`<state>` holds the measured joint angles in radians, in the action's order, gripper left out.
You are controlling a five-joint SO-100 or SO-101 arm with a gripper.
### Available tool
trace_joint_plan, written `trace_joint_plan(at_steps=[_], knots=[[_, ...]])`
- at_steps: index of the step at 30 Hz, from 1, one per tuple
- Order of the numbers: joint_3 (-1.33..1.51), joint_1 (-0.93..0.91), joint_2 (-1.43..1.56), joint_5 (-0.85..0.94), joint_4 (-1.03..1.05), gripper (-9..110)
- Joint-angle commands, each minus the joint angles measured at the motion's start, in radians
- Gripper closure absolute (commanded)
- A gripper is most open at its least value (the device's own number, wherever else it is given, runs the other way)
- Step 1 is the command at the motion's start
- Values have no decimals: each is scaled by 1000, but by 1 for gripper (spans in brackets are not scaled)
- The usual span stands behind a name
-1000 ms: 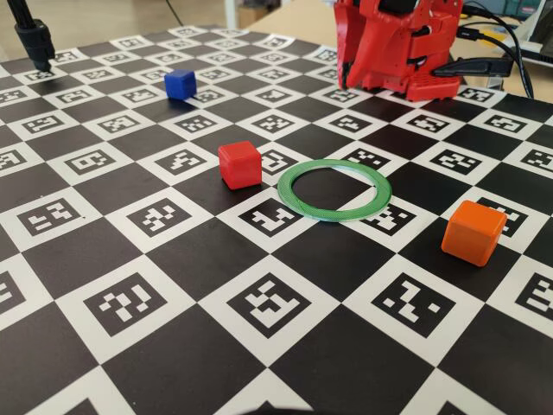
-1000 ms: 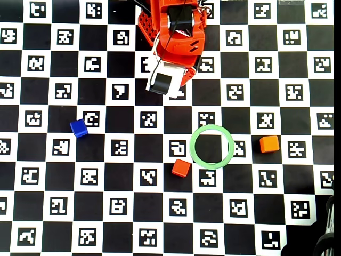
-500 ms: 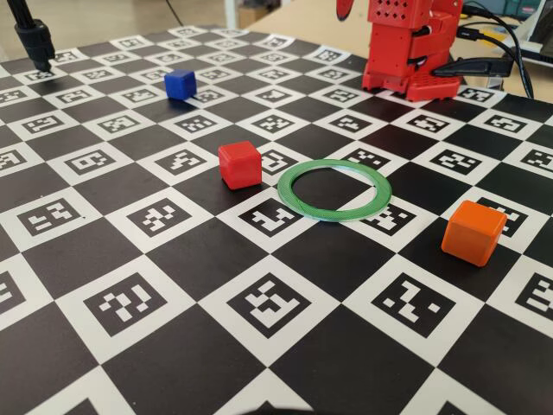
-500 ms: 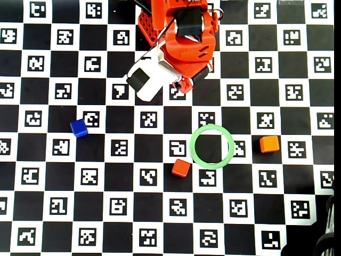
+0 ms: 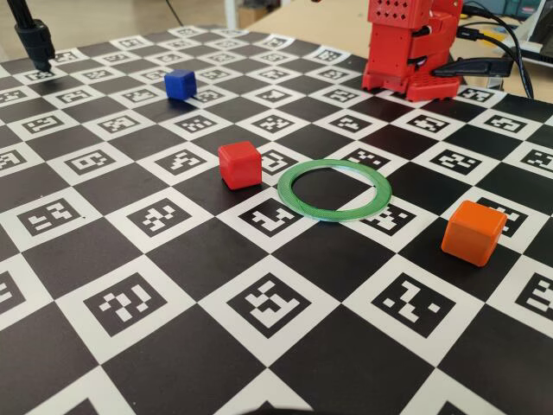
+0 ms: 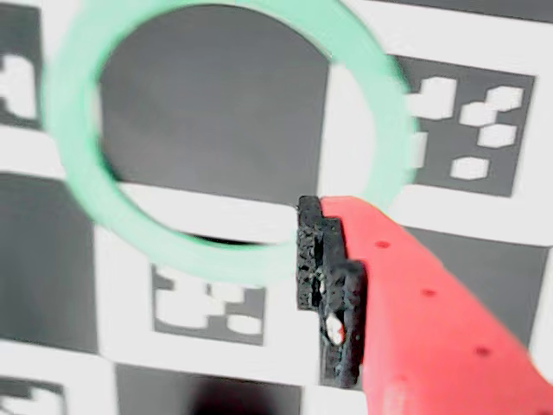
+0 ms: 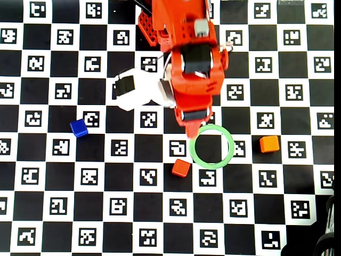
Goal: Grab the red cube then put it in the green circle then put the blue cube on top and finally the orange cube on top
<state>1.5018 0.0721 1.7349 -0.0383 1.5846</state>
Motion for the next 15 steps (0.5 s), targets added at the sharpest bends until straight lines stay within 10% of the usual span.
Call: trace_joint_plan(at_steps=[1,15], knots=[[-152,9,-41,-49,23,59],[-517,31,-325,-127,144,51]])
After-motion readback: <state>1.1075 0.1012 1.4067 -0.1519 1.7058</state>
